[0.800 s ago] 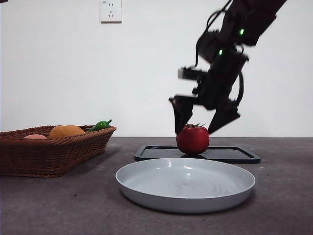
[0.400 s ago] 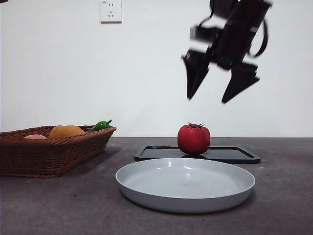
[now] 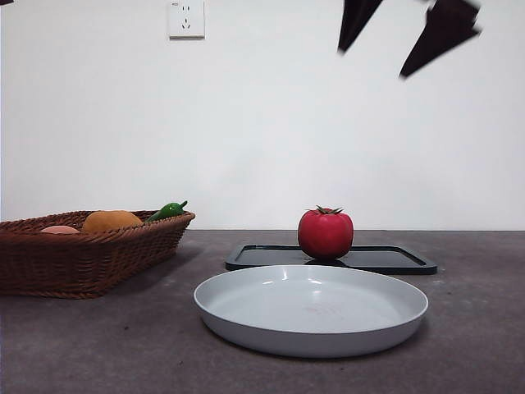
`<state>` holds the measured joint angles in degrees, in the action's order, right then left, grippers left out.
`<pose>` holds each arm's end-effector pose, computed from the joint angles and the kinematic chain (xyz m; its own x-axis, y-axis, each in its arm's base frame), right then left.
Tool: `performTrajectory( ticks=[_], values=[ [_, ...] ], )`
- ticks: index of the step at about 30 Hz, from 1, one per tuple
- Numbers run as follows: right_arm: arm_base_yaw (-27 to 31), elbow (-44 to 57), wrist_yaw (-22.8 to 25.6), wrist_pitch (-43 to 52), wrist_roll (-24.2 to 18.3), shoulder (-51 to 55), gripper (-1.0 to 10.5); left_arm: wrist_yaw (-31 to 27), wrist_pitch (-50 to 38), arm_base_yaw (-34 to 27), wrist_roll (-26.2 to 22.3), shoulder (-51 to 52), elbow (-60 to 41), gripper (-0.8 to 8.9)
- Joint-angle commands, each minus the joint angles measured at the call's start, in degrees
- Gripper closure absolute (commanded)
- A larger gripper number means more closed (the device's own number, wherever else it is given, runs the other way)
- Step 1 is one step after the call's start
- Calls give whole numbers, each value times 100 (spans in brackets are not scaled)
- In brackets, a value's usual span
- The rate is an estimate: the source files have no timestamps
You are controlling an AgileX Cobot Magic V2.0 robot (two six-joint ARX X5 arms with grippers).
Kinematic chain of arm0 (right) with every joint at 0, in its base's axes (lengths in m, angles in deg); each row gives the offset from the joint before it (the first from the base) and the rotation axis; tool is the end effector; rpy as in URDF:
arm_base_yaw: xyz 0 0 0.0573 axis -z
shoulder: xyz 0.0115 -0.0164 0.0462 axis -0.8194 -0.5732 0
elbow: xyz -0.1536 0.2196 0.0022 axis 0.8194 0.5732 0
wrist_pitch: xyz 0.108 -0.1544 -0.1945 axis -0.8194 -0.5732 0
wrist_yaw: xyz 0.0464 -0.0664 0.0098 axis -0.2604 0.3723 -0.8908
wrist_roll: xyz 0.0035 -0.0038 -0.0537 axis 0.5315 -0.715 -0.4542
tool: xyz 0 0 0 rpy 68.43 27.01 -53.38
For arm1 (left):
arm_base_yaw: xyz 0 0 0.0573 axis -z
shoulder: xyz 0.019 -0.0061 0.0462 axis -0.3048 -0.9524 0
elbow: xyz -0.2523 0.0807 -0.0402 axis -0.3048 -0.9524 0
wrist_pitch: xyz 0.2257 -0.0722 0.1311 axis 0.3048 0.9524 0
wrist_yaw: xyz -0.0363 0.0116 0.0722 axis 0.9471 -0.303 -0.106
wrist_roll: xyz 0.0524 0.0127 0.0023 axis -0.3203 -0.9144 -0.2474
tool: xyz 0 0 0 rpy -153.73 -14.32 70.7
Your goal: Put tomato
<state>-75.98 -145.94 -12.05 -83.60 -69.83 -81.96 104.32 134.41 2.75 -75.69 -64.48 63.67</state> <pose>0.2852 0.1164 0.3835 0.5398 0.4571 -0.7069 -0.5227 0.8402 0.1442 0.1512 -0.0714 0.3803 0.3452 -0.6422 -0.6844 0.6580 0.6856 -0.3114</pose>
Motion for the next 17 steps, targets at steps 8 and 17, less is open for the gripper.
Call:
performTrajectory(
  ticks=[8,17],
  values=[
    [-37,1176,-264,-68,35,1733,401,31,-70,22,-92,-28,116,260],
    [-201,2640,-1174,-85,205,3331,402,31,-70,22,-90,-28,116,260]
  ],
)
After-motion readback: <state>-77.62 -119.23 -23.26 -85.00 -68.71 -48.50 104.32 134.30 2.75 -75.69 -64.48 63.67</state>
